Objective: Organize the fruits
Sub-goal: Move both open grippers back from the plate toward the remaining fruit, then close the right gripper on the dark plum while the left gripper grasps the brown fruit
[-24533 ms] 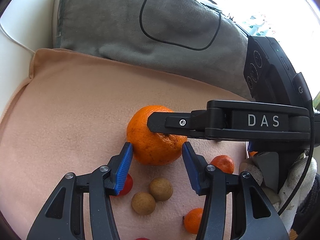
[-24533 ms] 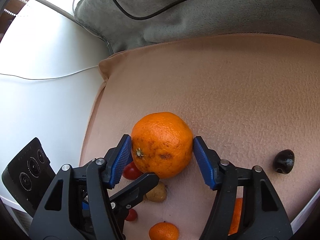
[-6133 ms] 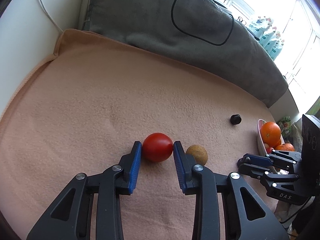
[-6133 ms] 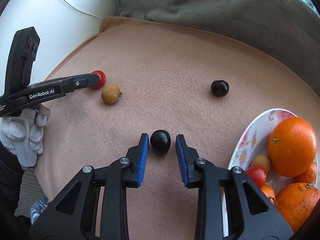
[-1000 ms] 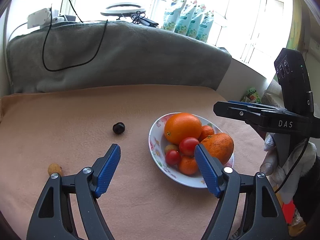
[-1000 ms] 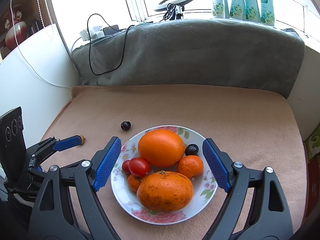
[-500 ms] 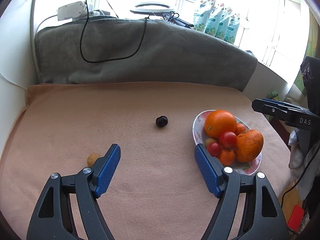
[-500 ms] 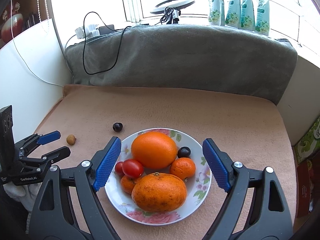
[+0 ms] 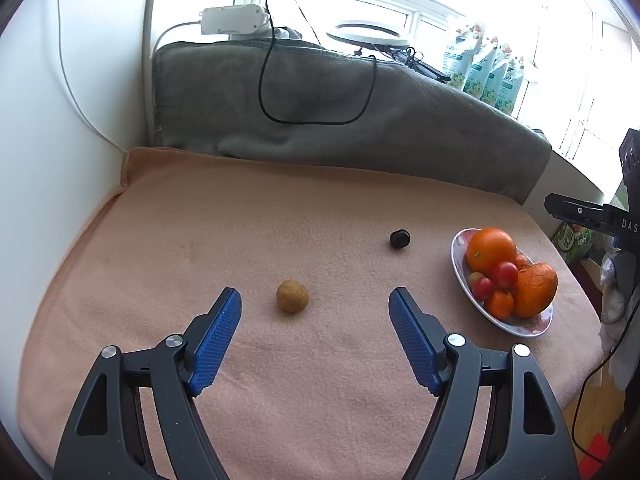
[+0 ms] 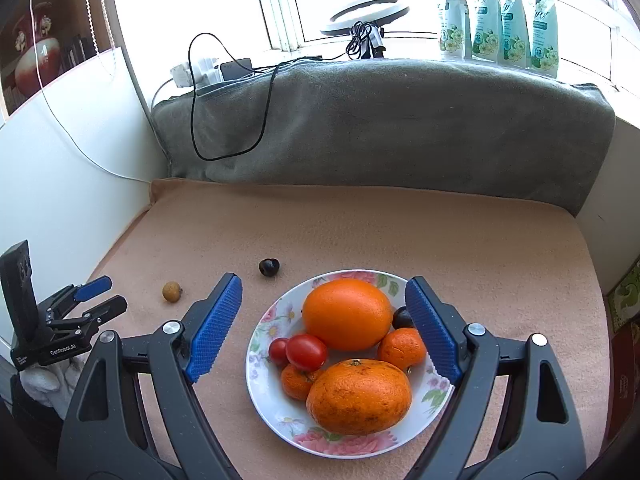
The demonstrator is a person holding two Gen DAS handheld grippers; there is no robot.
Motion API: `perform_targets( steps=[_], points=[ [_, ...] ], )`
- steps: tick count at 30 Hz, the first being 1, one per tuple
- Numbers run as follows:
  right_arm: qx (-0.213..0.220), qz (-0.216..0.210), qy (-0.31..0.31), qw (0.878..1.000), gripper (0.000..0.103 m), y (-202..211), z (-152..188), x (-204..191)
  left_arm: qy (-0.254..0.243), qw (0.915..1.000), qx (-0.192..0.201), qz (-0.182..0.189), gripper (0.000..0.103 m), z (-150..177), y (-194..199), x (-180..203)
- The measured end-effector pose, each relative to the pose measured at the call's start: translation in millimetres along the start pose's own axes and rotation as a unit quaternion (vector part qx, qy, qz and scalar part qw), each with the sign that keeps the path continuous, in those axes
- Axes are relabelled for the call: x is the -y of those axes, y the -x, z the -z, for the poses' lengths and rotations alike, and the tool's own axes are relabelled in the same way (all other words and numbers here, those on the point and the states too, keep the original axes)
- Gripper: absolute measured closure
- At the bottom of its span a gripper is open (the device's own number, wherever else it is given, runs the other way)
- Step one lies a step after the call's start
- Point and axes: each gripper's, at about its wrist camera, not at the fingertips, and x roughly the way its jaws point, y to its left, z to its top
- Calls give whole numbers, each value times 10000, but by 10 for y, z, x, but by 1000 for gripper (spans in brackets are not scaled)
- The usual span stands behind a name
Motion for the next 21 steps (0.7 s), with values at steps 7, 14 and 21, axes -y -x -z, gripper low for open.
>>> perform_targets(
  steps=[7,14,21],
  points=[
    [-63,-326,-261,9991,17,-76,-63,-15,128,9998,-80,-116,27,115,28,-152],
    [-248,-339,-77,9991,17,-224,-139,-169,156,9997,-116,-159,27,88,-70,-207],
    [-507,-339,84,9981,17,-473,-269,-314,133,9997,-163,-89,27,53,-198,-219]
  ],
)
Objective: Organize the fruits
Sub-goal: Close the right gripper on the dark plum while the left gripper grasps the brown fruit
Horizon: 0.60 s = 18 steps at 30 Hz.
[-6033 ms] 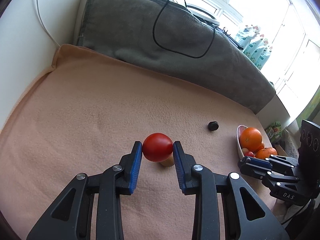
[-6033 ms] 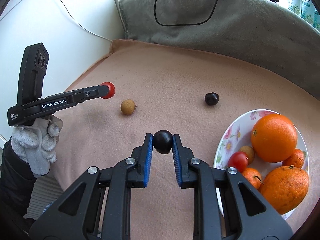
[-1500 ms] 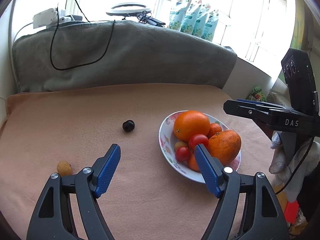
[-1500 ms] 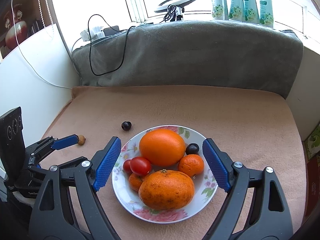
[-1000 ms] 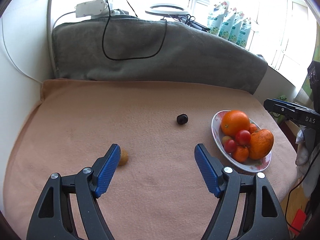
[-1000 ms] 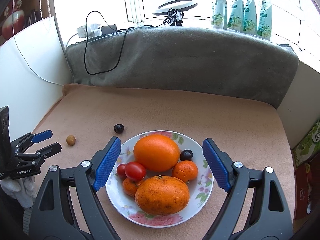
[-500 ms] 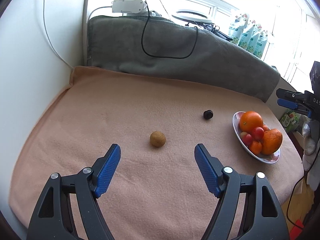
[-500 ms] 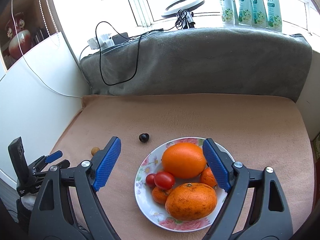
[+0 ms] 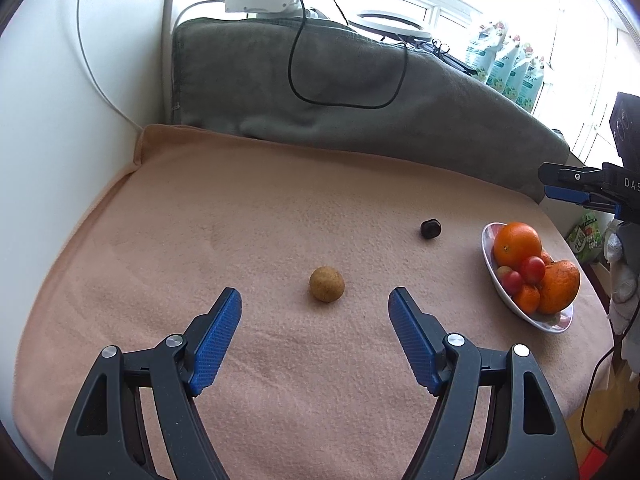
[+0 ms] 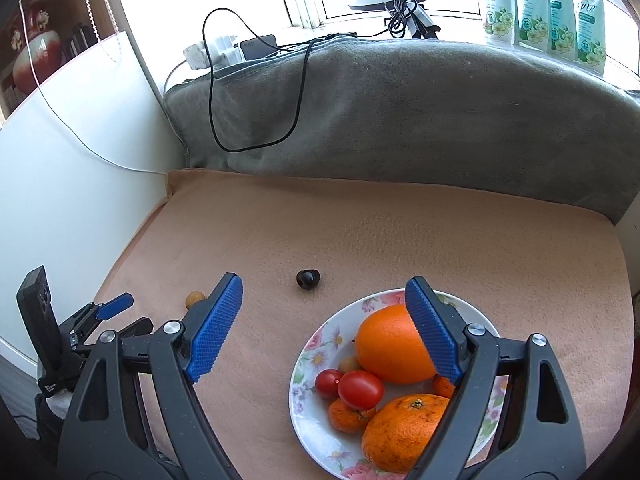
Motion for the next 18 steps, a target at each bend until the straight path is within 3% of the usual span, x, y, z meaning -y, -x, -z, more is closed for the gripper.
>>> perform_targets(
  steps=[5,15,18],
  points=[
    [-221,-44,82,9997,17,-229,-114,-91,75,9999,-78,106,31,-15,-99,-42],
    [-944,-206,-399,9945,51,-799,-252,-96,148,9984,-284,458,46,-32,-276,-53],
    [-1142,-199,-446,9923,54,-944,-253,-104,115,9979,-324,549,50,-43,-317,-35]
  ],
)
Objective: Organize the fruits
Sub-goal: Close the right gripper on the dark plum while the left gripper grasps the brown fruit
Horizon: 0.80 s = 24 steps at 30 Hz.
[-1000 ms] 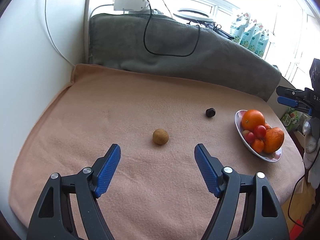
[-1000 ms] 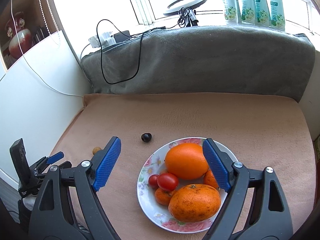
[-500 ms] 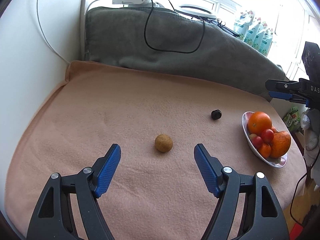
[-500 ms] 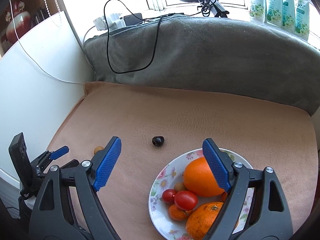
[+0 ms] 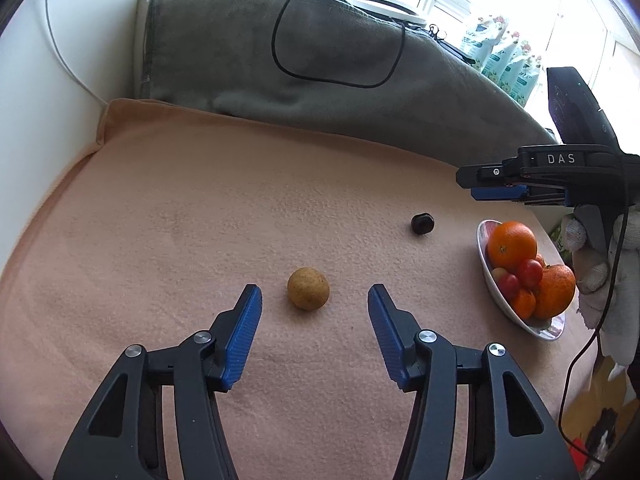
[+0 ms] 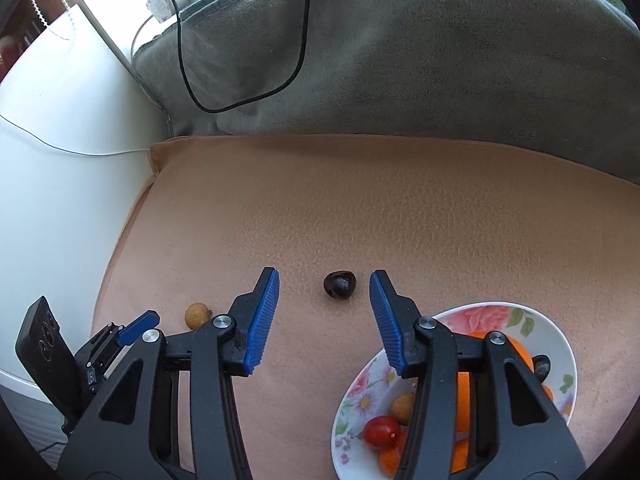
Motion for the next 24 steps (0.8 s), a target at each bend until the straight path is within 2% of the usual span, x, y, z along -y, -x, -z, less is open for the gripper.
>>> perform_targets(
  steps=[6,12,24],
  points=[
    [-248,77,-35,9997,61,-194,-30,-22,35,9998,-140,120,58,-34,-132,-8],
    [-360,250,43,9990,65,-339,-64,-70,98,9995,-264,151,61,-41,-253,-25],
    [-561,501,123,9971,68,-555,-90,-74,175,9989,-383,187,64,-52,-376,-74]
  ],
)
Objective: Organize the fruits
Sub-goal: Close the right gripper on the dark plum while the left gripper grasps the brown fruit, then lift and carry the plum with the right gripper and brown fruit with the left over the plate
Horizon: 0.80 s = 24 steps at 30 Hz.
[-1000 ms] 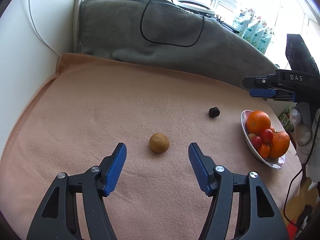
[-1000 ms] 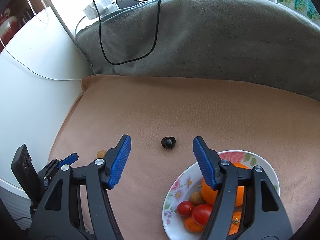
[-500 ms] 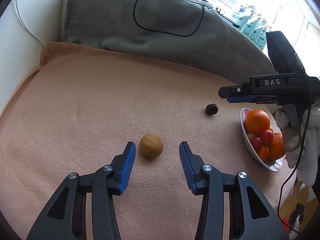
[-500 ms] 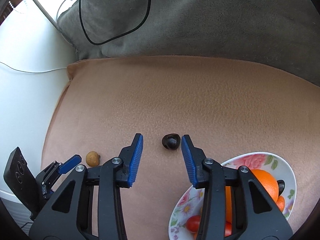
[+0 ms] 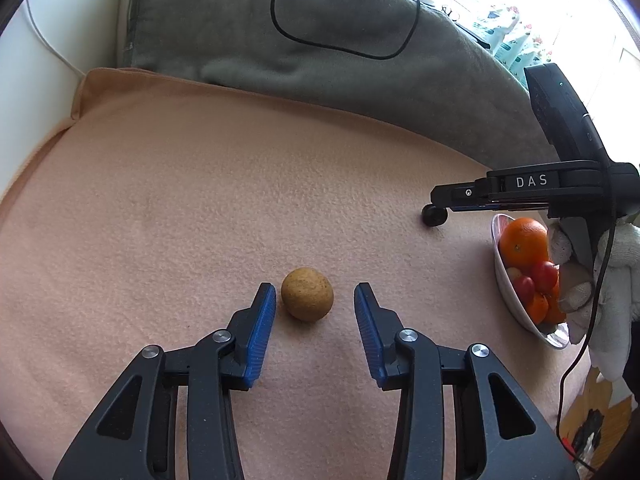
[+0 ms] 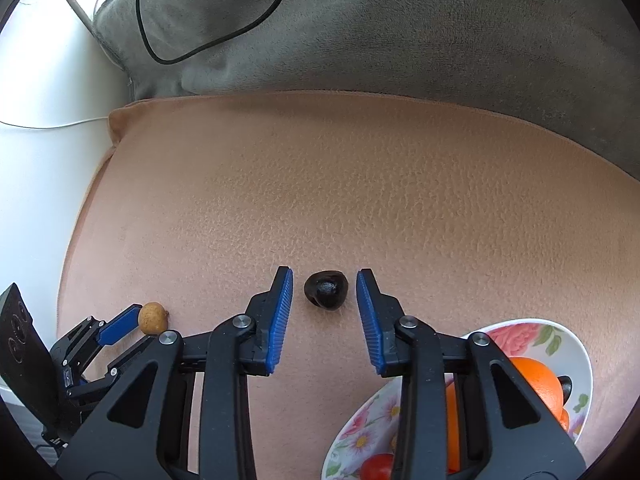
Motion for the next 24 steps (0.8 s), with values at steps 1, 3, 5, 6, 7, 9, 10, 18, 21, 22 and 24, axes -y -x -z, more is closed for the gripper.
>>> perform_targets(
  steps=[1,3,5,6,7,9,10,18,21,22,24],
  points=[
    [-18,23,25,10000,68,-15,-1,-9,11,10000,-10,-1,65,-4,-15,-10],
    [-47,83,75,9999,69,-47,-3,-23,24,10000,-28,-3,66,-7,-37,-20],
    [-77,120,86,9999,69,-92,-23,-39,28,10000,-29,-8,67,-8,-51,-22],
    [-92,131,82,9998,70,-112,-32,-37,27,10000,-30,-10,67,-8,-56,-22],
    [-110,133,74,9998,71,-126,-39,-33,31,10000,-33,-9,68,-7,-56,-24],
    [-151,113,62,9998,72,-157,-60,-39,43,10000,-39,-11,69,-11,-65,-37],
    [-165,113,60,9998,72,-173,-68,-44,48,10000,-43,-11,69,-12,-70,-42],
    [-186,175,90,9996,77,-241,-77,-95,131,9999,-33,24,76,-18,-87,-82],
    [-151,168,88,9997,77,-214,-61,-87,117,9999,-22,16,77,-2,-72,-83],
    [-139,148,77,9998,77,-201,-58,-81,106,9999,-19,8,77,2,-70,-78],
    [-106,100,47,9999,77,-161,-45,-69,90,10000,-11,-4,77,0,-66,-71]
  ],
)
